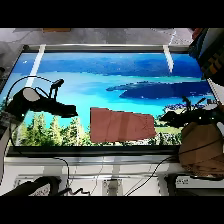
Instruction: Fold the clothes and pants, and hang the long-sleeved shirts on hangers.
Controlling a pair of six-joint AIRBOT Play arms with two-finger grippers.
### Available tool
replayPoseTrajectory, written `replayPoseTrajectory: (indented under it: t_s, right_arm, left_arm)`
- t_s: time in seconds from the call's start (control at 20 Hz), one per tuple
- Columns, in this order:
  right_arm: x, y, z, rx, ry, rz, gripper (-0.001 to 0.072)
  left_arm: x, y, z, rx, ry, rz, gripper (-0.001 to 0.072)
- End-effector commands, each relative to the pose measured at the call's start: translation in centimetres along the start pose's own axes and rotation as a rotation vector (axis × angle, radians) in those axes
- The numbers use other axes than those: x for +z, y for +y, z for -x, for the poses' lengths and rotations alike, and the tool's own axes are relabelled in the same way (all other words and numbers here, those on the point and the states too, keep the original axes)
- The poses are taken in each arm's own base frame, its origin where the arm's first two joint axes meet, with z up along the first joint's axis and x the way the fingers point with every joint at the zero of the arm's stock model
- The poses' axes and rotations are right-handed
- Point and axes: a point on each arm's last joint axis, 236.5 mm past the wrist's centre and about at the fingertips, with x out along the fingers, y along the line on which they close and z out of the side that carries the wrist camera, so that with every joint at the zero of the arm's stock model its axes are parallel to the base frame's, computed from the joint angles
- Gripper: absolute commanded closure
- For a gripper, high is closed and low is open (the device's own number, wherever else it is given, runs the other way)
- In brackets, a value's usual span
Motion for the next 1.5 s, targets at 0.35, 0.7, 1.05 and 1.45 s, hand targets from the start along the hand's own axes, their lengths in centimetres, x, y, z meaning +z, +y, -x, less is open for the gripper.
replayPoseTrajectory:
  t_s: [0.35, 0.7, 1.05, 1.45]
  right_arm:
    - [-0.8, 0.8, -8.2, -0.007, 0.124, -0.035, 0.0106]
    - [-2.4, 3.1, -9.9, 0.029, 0.196, 0.039, 0.0182]
    - [-5.0, 8.0, -12.2, 0.108, 0.29, 0.105, 0.0182]
    - [-4.4, 10.3, -13.4, 0.087, 0.286, 0.195, 0.0695]
  left_arm:
    - [0.1, 0.0, 0.1, 0.001, -0.002, 0.0, 0.0671]
    - [0.5, 0.2, 0.0, 0.006, -0.019, 0.001, 0.0671]
    - [0.2, 0.7, -0.8, 0.009, -0.002, 0.012, 0.0671]
    - [-0.1, 1.1, -1.6, 0.006, 0.026, 0.026, 0.0671]
